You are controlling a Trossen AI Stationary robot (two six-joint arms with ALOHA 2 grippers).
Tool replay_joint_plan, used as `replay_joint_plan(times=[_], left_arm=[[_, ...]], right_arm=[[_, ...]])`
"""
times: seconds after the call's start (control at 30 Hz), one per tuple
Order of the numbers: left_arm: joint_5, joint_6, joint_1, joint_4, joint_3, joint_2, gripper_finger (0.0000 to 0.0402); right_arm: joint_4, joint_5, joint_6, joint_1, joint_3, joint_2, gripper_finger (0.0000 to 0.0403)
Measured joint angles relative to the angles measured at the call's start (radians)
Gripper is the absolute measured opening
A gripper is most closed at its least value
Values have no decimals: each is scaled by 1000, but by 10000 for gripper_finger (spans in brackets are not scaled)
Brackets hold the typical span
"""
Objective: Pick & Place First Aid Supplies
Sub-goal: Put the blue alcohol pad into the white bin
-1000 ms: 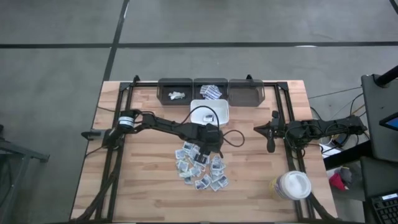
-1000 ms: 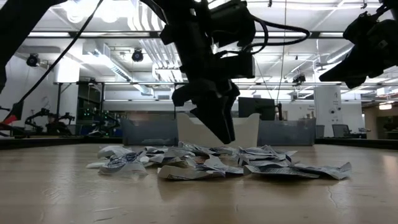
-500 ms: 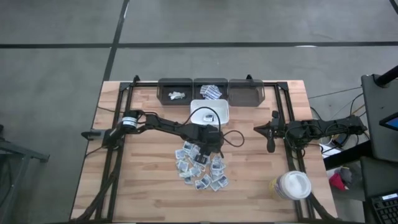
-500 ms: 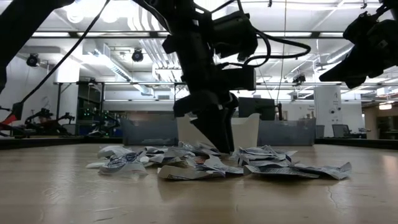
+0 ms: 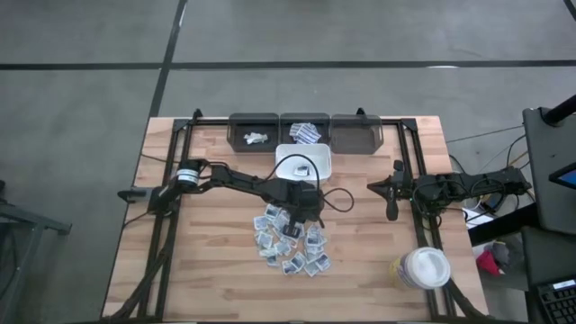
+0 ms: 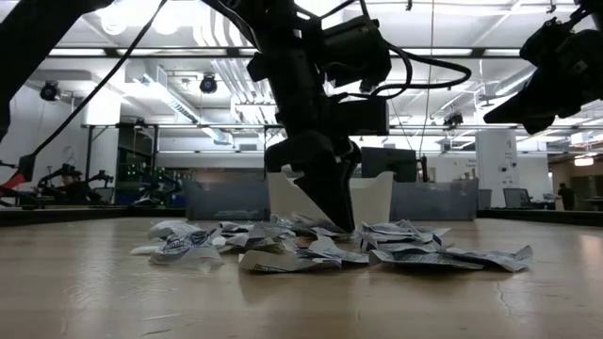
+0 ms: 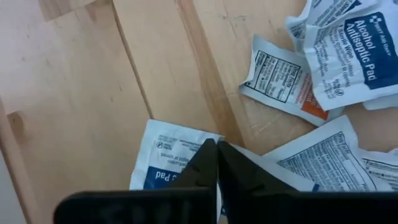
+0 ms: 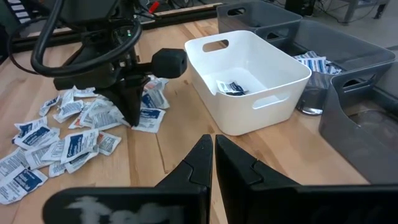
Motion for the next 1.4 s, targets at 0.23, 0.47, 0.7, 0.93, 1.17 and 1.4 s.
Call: replay_joint_plan(times=[0.23, 0.47, 0.7, 0.93, 1.17, 1.4], left_arm=[[3, -6, 0, -9, 5, -2, 1], [2, -6, 0, -23, 30, -10, 0], [-13, 5, 0, -63, 79, -18, 0], [-90, 32, 0, -215, 196, -19, 0], [-397, 38, -4, -275, 361, -20, 0], [-549, -28, 56, -246, 424, -22, 0]], right_arm=[[0, 0, 0, 0, 0, 0, 18], [0, 0, 0, 0, 0, 0, 18], [0, 0, 0, 0, 0, 0, 18], [0, 0, 0, 0, 0, 0, 18], [0, 0, 0, 0, 0, 0, 18], [0, 0, -3, 0, 0, 0, 18]])
